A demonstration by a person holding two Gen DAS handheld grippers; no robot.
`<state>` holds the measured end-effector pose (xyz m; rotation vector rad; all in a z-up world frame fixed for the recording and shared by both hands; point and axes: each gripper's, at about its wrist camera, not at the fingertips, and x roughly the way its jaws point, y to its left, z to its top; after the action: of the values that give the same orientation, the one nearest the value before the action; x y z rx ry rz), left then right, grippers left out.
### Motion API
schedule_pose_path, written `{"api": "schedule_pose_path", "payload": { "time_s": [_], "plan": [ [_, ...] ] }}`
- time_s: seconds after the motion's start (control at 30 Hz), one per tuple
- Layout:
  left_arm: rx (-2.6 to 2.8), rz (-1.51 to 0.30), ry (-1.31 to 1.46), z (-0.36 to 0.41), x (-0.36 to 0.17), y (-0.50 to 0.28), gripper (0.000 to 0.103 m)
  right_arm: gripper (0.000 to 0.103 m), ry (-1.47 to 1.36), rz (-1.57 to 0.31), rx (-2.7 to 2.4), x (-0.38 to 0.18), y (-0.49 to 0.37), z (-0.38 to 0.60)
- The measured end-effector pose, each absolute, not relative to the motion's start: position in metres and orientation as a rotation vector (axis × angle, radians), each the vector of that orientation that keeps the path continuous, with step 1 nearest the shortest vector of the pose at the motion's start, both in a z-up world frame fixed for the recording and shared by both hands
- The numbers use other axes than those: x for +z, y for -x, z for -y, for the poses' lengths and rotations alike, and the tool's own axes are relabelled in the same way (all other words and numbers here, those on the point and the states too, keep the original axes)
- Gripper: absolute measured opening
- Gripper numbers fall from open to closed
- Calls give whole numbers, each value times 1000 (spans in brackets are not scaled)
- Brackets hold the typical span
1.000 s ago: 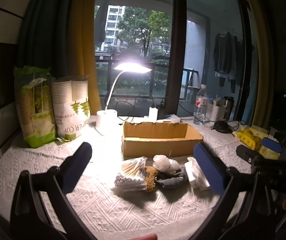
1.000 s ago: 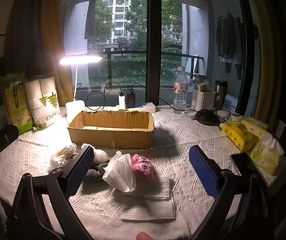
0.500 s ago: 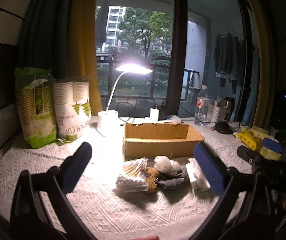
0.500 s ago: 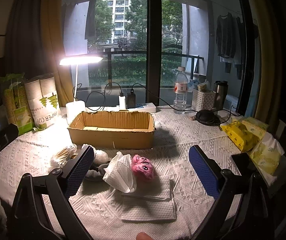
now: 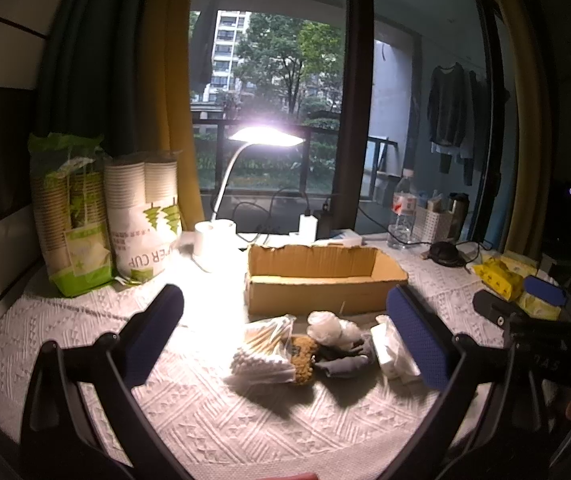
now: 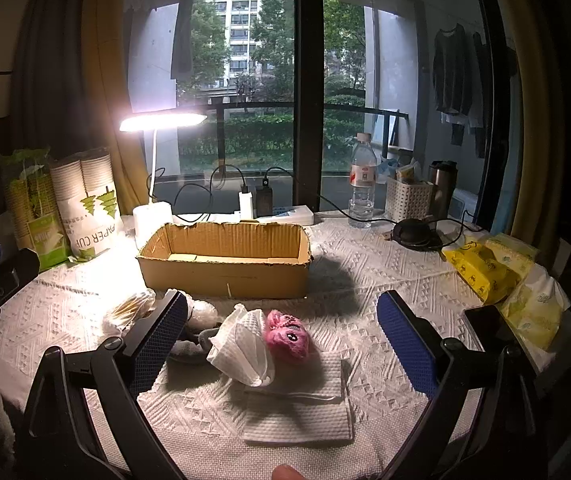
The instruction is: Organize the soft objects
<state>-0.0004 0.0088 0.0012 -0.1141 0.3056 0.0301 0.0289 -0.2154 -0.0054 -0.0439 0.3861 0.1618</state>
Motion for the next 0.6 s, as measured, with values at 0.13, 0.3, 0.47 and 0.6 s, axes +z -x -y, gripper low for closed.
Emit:
{"api": "schedule_pose_path", "payload": {
  "time_s": [0.13, 0.3, 0.47, 0.6],
  "plan": [
    [31, -306, 118, -9, 2, 0, 103, 98, 42, -386, 162, -6, -29, 216],
    [42, -307, 127, -8, 5, -2, 103, 98, 49, -381, 169, 0, -33, 213],
    [53, -335, 137, -11, 5, -6, 103, 98, 44, -390, 172, 1, -37, 211],
    [47, -338, 129, -8, 6, -6, 103, 98, 40, -393, 173, 0, -37, 213]
  ]
}}
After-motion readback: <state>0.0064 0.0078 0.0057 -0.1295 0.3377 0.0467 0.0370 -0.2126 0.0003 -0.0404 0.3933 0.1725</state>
